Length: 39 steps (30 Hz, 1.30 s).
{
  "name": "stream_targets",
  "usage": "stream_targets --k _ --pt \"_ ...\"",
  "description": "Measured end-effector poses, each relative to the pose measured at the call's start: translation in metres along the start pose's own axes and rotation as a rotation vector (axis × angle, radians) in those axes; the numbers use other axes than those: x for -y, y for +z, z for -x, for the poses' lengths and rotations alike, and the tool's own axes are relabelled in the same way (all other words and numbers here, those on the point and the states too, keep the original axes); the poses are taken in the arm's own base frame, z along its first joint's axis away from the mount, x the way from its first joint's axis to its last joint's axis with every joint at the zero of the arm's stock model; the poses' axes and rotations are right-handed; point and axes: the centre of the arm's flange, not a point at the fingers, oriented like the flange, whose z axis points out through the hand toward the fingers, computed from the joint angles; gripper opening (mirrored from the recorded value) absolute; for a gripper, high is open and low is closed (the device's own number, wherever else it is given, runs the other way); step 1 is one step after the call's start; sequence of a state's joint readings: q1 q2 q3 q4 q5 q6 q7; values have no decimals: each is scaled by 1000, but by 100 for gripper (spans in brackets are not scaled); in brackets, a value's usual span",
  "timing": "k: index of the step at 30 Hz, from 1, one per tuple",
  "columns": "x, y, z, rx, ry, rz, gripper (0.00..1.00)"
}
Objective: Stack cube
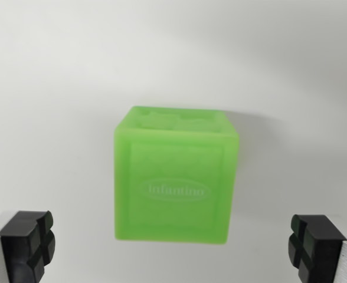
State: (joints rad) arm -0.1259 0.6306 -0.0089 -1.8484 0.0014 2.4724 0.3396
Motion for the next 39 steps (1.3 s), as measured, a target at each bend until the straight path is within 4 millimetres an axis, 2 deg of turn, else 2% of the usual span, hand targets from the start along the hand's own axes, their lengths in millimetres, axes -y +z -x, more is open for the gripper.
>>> stream_targets --k 15,27,28,39 --pt "0 48 0 0 -1 0 100" --pt "0 64 0 -1 -1 0 100" --pt "0 65 0 -1 -1 0 0" --pt "1 65 -1 -1 -1 0 0"
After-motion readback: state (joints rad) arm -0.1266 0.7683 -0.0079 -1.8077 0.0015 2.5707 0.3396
